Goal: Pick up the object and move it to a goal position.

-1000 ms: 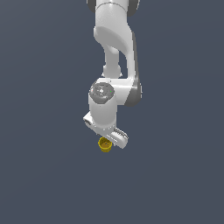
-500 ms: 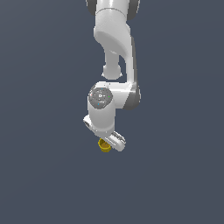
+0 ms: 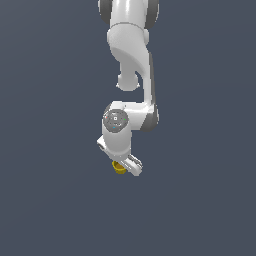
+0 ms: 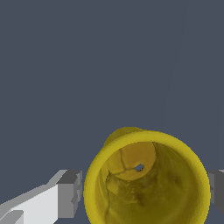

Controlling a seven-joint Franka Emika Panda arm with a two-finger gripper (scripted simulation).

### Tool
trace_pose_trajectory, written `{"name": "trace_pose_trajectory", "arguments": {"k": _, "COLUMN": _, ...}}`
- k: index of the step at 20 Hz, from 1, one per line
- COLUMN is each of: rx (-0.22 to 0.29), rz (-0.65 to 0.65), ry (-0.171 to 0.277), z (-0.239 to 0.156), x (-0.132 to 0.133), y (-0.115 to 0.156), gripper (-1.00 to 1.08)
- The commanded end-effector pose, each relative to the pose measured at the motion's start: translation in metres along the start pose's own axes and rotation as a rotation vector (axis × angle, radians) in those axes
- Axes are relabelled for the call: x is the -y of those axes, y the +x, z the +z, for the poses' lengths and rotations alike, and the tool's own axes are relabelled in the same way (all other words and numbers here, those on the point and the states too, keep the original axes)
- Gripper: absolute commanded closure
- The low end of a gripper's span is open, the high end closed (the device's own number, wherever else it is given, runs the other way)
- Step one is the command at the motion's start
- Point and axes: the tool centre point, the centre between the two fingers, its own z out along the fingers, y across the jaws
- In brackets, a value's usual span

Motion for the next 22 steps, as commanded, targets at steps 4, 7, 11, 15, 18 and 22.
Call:
{"name": "trace_pose_trajectory", "arguments": {"k": 4, "rx": 0.0, "rz": 0.002, "ry": 0.0, "z": 0.0172, "x": 0.0001, "y": 0.0002, "gripper": -0.92}}
{"name": "trace_pose_trajectory", "arguments": {"k": 7, "rx": 0.0, "rz": 0.002, "ry": 0.0, "z": 0.0168, "x": 0.0006, "y": 0.001, "gripper": -0.92}}
{"name": "trace_pose_trajectory", "arguments": {"k": 11, "rx": 0.0, "rz": 0.002, "ry": 0.0, "z": 0.0168, "x": 0.0006, "y": 0.001, "gripper": 1.08}}
{"name": "trace_pose_trajectory", "arguments": {"k": 15, "rx": 0.0, "rz": 0.002, "ry": 0.0, "z": 0.0168, "x": 0.0006, "y": 0.001, "gripper": 1.08}}
{"name": "trace_pose_trajectory", "arguments": {"k": 18, "rx": 0.001, "rz": 0.001, "ry": 0.0, "z": 0.0171, "x": 0.0008, "y": 0.0006, "gripper": 1.08}}
{"name": "trace_pose_trajectory", "arguments": {"k": 22, "rx": 0.001, "rz": 0.001, "ry": 0.0, "z": 0.0152, "x": 0.0019, "y": -0.0025, "gripper": 1.08}}
